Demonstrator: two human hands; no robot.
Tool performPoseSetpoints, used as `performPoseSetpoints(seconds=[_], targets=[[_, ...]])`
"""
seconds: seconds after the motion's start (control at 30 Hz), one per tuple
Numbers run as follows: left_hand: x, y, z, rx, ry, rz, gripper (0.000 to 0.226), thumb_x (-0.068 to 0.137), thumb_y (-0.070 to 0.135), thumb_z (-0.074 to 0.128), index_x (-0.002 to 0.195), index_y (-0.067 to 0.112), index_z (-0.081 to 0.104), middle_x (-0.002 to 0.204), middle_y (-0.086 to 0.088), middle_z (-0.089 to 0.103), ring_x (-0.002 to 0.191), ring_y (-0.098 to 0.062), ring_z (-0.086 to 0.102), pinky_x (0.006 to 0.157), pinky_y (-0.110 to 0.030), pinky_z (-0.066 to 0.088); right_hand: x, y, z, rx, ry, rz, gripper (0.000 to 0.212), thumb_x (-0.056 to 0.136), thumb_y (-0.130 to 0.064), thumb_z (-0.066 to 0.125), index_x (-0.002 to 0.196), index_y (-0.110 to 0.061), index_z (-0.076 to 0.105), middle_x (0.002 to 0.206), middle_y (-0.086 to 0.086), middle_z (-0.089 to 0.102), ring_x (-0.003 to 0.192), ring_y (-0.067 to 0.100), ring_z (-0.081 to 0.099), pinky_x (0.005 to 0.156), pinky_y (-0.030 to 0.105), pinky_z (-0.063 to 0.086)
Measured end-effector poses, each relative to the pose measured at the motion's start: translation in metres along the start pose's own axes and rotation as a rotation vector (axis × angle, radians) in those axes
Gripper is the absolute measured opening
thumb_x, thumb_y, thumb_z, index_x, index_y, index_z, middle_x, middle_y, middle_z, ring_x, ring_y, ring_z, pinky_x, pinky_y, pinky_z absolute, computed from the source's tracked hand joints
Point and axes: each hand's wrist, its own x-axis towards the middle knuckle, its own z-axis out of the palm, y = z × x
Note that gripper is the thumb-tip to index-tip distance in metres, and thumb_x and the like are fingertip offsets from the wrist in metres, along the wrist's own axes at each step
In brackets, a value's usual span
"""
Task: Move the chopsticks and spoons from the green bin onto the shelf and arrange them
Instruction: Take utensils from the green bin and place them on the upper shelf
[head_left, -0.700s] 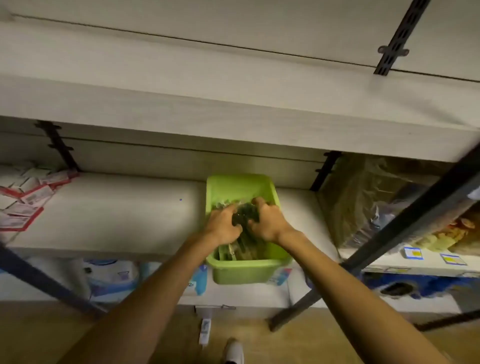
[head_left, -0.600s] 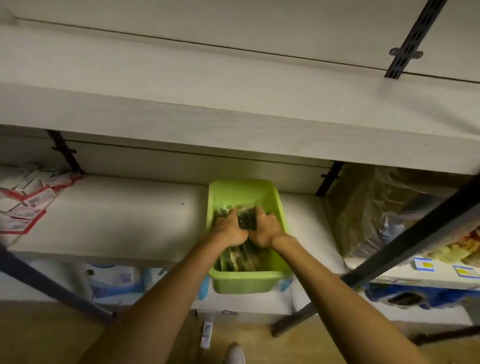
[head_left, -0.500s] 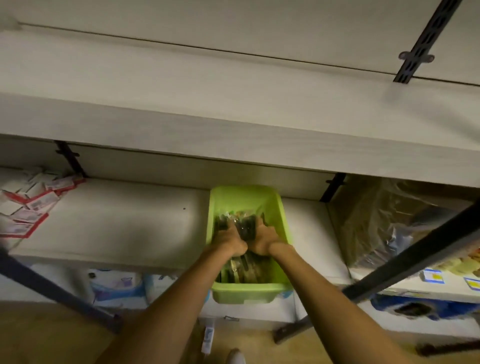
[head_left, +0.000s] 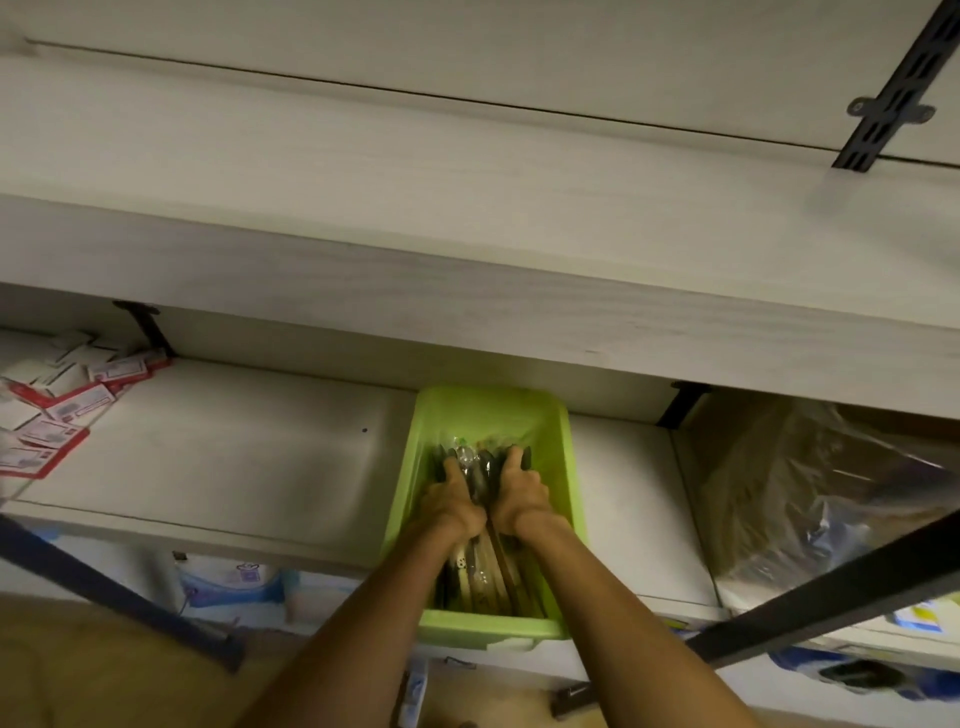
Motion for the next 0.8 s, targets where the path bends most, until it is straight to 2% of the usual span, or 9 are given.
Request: performPoseSetpoints(seconds=[0.07, 0.13, 0.2, 0.3, 0.43, 0.53, 0.63, 0.8], targets=[[0.002, -0.001, 0.001, 0.0, 0.06, 0.007, 0.082, 0.085, 0.021, 0.065, 0.148, 0.023, 0.012, 0.123, -0.015, 0.056, 0.105, -0.031, 0.06, 0.082, -0.037, 0.052, 0.003, 0.0, -0.001, 0.024, -0.024, 0.017, 0.074, 0.085, -0.009, 0.064, 0.143, -0.017, 0.017, 0.129, 0.021, 0.05, 0.121, 0.039, 0.051, 0.099, 0.04, 0.045], [0.003, -0.003, 0.0, -0.033, 0.066, -0.009, 0.084, 0.083, 0.025, 0.068, 0.148, 0.025, 0.014, 0.127, -0.016, 0.055, 0.112, -0.035, 0.058, 0.093, -0.044, 0.05, 0.003, 0.0, -0.003, 0.032, -0.085, 0.048, 0.087, 0.083, -0.008, 0.066, 0.148, -0.019, 0.009, 0.133, 0.02, 0.047, 0.123, 0.038, 0.051, 0.099, 0.039, 0.046], [0.003, -0.004, 0.0, -0.009, 0.013, -0.04, 0.092, 0.084, 0.025, 0.068, 0.151, 0.027, 0.005, 0.137, -0.018, 0.048, 0.121, -0.036, 0.053, 0.099, -0.046, 0.046, 0.001, -0.001, -0.004, -0.003, -0.141, 0.073, 0.107, 0.081, -0.007, 0.069, 0.152, -0.021, -0.011, 0.141, 0.023, 0.039, 0.127, 0.037, 0.048, 0.101, 0.039, 0.045], [-0.001, -0.002, 0.002, 0.087, -0.067, -0.08, 0.098, 0.087, 0.021, 0.065, 0.152, 0.026, -0.009, 0.148, -0.02, 0.034, 0.131, -0.036, 0.043, 0.105, -0.046, 0.042, -0.004, -0.002, 0.004, -0.094, -0.172, 0.105, 0.117, 0.082, -0.007, 0.069, 0.148, -0.021, -0.027, 0.147, 0.032, 0.027, 0.128, 0.036, 0.047, 0.1, 0.04, 0.045], [-0.004, 0.0, 0.008, 0.122, -0.061, -0.079, 0.096, 0.089, 0.012, 0.06, 0.151, 0.024, -0.012, 0.148, -0.019, 0.035, 0.129, -0.032, 0.046, 0.102, -0.042, 0.045, -0.001, 0.001, 0.005, -0.066, -0.157, 0.076, 0.117, 0.08, -0.003, 0.068, 0.148, -0.018, -0.027, 0.139, 0.023, 0.046, 0.124, 0.033, 0.052, 0.099, 0.038, 0.048], [0.0, -0.003, 0.01, 0.1, -0.039, -0.068, 0.095, 0.089, 0.014, 0.06, 0.151, 0.027, -0.01, 0.145, -0.018, 0.038, 0.127, -0.032, 0.048, 0.101, -0.044, 0.046, -0.003, 0.001, -0.002, 0.01, -0.178, 0.107, 0.119, 0.08, -0.002, 0.071, 0.149, -0.022, -0.025, 0.147, 0.02, 0.037, 0.131, 0.033, 0.046, 0.101, 0.037, 0.045], [0.0, -0.004, 0.006, 0.031, -0.083, -0.067, 0.104, 0.082, 0.016, 0.068, 0.151, 0.028, -0.009, 0.145, -0.017, 0.039, 0.128, -0.034, 0.046, 0.102, -0.046, 0.044, -0.003, 0.0, -0.003, 0.087, -0.195, 0.127, 0.12, 0.078, -0.004, 0.073, 0.15, -0.026, -0.021, 0.153, 0.019, 0.024, 0.137, 0.033, 0.038, 0.103, 0.037, 0.041], [0.0, -0.005, 0.002, -0.111, -0.045, -0.036, 0.096, 0.084, 0.018, 0.067, 0.151, 0.033, 0.0, 0.138, -0.015, 0.047, 0.123, -0.034, 0.05, 0.101, -0.044, 0.045, -0.007, 0.003, -0.005, 0.215, -0.17, 0.1, 0.114, 0.079, -0.015, 0.074, 0.152, -0.031, -0.012, 0.15, 0.018, 0.028, 0.14, 0.033, 0.032, 0.11, 0.035, 0.033]])
